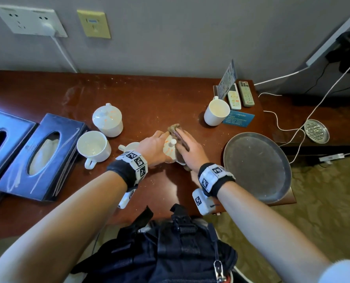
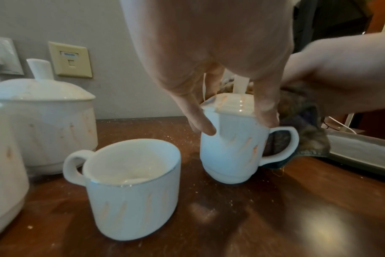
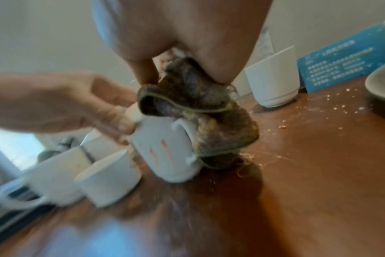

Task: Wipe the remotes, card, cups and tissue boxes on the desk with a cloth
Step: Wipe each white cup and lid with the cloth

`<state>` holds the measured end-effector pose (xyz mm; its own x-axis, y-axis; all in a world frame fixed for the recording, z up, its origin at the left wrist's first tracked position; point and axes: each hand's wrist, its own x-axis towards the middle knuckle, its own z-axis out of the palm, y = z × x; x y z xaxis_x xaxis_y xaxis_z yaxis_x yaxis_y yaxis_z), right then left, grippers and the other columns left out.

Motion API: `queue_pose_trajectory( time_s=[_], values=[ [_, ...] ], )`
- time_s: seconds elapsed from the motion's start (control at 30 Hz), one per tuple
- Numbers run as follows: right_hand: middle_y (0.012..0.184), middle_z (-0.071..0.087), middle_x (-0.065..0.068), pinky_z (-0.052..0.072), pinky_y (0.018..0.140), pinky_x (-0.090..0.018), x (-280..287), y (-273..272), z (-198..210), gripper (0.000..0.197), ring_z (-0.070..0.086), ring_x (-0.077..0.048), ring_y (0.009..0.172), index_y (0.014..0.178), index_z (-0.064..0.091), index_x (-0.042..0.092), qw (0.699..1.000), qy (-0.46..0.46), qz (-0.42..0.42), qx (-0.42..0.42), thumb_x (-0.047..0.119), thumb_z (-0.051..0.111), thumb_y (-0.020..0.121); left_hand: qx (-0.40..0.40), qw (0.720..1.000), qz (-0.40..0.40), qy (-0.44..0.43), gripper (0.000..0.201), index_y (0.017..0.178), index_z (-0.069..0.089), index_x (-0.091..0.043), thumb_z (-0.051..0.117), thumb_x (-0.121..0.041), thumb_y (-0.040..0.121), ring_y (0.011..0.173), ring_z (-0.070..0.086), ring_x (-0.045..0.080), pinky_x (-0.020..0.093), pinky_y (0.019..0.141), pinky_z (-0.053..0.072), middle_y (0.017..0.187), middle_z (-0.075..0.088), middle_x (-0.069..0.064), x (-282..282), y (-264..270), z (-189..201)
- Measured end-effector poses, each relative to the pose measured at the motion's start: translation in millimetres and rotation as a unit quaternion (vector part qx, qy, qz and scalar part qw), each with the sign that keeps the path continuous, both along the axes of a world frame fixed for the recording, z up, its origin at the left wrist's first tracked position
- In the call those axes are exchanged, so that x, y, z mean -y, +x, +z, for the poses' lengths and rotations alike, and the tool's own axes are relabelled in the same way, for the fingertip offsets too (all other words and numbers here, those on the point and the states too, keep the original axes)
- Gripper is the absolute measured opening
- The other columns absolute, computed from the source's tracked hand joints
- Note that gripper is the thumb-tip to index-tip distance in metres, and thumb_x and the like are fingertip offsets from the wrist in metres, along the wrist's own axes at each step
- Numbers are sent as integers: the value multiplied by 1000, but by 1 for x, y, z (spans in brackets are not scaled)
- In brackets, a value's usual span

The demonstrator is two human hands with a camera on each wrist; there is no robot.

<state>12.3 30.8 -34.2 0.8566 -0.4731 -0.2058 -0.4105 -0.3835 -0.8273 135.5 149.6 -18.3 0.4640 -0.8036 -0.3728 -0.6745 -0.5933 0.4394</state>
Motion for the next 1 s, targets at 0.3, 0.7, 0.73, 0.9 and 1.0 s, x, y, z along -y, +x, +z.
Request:
queue_pose_trajectory(
  time_s=[0.3, 0.7, 0.73, 0.9, 1.0],
  values=[
    [158, 29, 5, 21, 116, -23, 17, 2, 1, 58, 28, -11, 144, 155, 23, 25, 998, 4, 36, -48, 25, 48, 102, 9, 1000, -17, 11, 89, 149, 32, -21, 77, -49, 78, 114, 58, 30, 38, 89, 46, 145, 39, 0, 0, 4, 6],
    [141, 44, 15, 23, 100, 3, -13, -23, -9, 48, 35, 4, 133, 142, 50, 25, 995, 18, -90, 46, 14, 60, 96, -3, 1000, -19, 21, 94, 149, 33, -23, 80, -51, 73, 119, 56, 29, 42, 96, 48, 146, 42, -3, 1, 9, 5],
    [141, 45, 14, 23, 100, 2, -11, -24, -9, 48, 36, 3, 133, 141, 51, 24, 994, 26, -94, 40, 15, 61, 96, -12, 1000, -19, 18, 94, 149, 33, -24, 81, -50, 73, 120, 56, 28, 41, 97, 47, 146, 42, -3, 1, 9, 5],
    [137, 58, 6, 35, 110, -22, 12, 10, 0, 39, 50, -9, 129, 133, 60, 21, 992, 74, -103, 10, 13, 59, 95, -28, 999, -14, 9, 87, 143, 37, -25, 82, -47, 72, 111, 58, 28, 40, 92, 48, 136, 46, -5, -1, 9, 3],
    [132, 63, 4, 39, 111, -33, 21, 31, 3, 35, 55, -14, 125, 128, 65, 22, 993, 60, -95, -18, 15, 59, 95, -26, 999, -17, 13, 87, 143, 36, -25, 81, -48, 73, 110, 59, 30, 41, 90, 49, 137, 45, -3, -1, 9, 5]
  ],
)
